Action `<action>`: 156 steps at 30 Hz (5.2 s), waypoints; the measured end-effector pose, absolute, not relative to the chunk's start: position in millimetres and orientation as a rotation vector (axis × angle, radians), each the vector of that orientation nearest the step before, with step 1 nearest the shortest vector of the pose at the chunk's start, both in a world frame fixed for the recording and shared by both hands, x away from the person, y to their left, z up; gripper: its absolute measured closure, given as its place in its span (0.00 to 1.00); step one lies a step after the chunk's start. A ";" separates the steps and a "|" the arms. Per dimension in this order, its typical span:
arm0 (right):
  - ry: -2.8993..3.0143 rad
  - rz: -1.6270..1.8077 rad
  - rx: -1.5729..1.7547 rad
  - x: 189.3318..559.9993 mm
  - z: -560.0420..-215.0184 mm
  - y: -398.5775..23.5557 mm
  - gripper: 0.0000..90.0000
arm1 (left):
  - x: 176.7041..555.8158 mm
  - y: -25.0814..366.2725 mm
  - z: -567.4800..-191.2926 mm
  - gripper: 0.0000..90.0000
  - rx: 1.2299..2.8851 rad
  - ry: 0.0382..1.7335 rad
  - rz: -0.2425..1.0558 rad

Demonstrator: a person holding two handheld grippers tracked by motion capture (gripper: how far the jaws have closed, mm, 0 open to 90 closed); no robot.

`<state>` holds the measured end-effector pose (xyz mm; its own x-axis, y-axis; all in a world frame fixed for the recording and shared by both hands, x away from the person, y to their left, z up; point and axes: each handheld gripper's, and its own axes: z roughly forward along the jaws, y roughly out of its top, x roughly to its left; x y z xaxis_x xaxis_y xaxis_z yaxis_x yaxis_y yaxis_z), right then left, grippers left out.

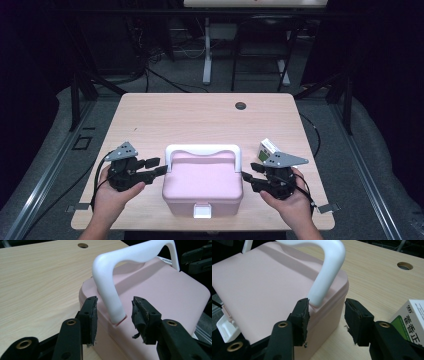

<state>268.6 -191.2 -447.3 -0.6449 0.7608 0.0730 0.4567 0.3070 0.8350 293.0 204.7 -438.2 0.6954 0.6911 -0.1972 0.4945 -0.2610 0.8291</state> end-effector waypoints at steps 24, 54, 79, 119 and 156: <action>2.239 1.306 1.111 299.4 -439.8 -174.5 0.53 | 320.3 187.4 -441.0 0.56 1.931 0.964 0.235; 2.265 1.338 1.071 290.1 -447.9 -171.6 0.67 | 307.9 184.1 -447.7 0.69 1.948 0.913 0.252; 2.274 1.358 1.048 284.6 -450.0 -173.8 0.79 | 295.4 185.5 -450.8 0.77 1.933 0.894 0.270; 2.281 1.369 1.059 278.8 -443.2 -174.5 0.82 | 295.2 188.0 -446.1 0.82 1.919 0.884 0.266; 2.251 1.421 1.074 285.5 -431.4 -176.6 0.82 | 260.1 225.9 -437.0 0.76 1.923 0.904 0.305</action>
